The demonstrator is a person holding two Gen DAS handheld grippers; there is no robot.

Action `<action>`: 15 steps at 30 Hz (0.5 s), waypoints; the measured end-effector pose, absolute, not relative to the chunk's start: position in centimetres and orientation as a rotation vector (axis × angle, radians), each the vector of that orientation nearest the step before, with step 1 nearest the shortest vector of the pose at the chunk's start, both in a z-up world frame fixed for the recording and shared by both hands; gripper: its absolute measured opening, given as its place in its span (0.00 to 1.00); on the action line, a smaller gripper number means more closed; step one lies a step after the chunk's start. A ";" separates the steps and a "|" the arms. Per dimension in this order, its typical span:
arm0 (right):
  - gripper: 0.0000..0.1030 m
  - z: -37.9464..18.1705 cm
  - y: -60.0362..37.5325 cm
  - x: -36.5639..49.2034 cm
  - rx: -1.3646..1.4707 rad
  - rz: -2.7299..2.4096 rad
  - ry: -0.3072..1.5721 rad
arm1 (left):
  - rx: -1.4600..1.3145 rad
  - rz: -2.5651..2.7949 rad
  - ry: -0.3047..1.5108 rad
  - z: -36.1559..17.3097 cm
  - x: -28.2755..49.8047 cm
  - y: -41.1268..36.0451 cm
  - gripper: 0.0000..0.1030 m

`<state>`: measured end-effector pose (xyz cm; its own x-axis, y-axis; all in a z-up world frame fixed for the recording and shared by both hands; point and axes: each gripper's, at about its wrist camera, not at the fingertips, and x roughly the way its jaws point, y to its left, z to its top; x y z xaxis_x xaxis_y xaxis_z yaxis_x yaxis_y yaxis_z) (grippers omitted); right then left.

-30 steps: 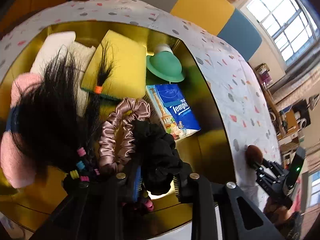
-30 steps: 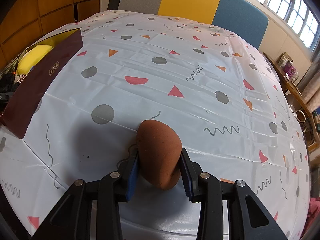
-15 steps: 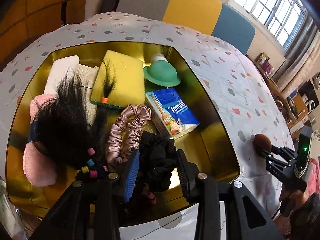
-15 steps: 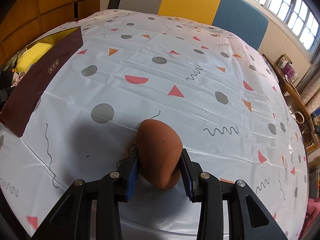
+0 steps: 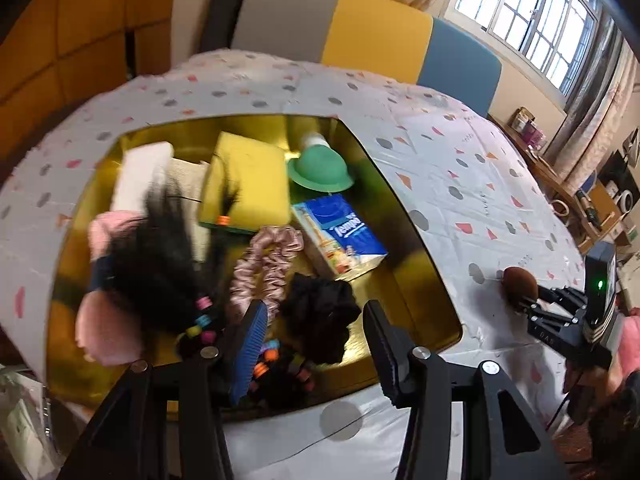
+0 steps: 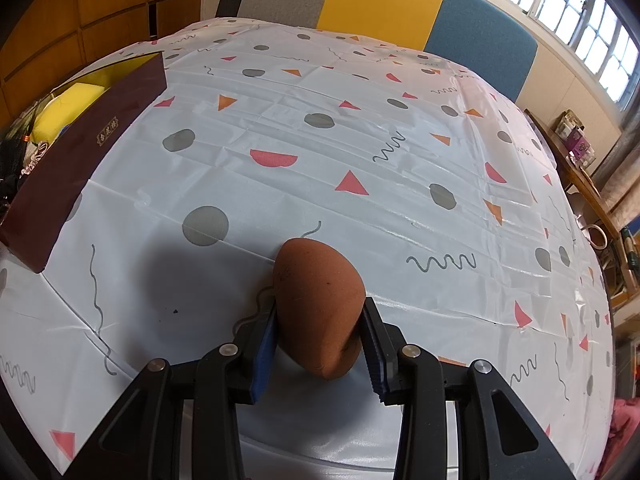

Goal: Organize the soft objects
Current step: 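Carry the black scrunchie over the tray with left tool and lower it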

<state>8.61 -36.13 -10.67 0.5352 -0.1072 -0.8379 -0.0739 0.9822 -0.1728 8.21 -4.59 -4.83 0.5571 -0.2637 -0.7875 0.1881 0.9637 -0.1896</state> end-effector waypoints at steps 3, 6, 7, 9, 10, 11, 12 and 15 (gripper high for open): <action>0.39 -10.7 -36.2 8.6 -0.199 -0.021 1.007 | -0.071 -0.240 0.942 -4.6 7.6 -4.4 0.49; 0.38 -10.7 -36.1 8.6 -0.199 -0.023 1.005 | -0.050 -0.204 0.922 -4.0 7.1 -4.3 0.49; 0.38 -10.8 -36.1 8.6 -0.199 -0.024 1.004 | -0.044 -0.198 0.908 -3.7 7.0 -4.3 0.49; 0.38 -10.9 -36.0 8.6 -0.200 -0.026 1.003 | -0.030 -0.184 0.873 -2.9 6.5 -4.1 0.49; 0.38 -10.9 -36.0 8.6 -0.199 -0.028 1.002 | -0.026 -0.179 0.863 -2.6 6.3 -4.0 0.49; 0.38 -10.9 -36.1 8.6 -0.195 -0.029 1.001 | -0.022 -0.175 0.853 -2.4 6.2 -3.9 0.49; 0.38 -11.0 -36.1 8.6 -0.189 -0.032 1.002 | -0.019 -0.171 0.840 -2.0 6.0 -3.8 0.49; 0.38 -11.0 -36.1 8.7 -0.178 -0.045 1.007 | -0.013 -0.166 0.814 -1.3 5.6 -3.2 0.49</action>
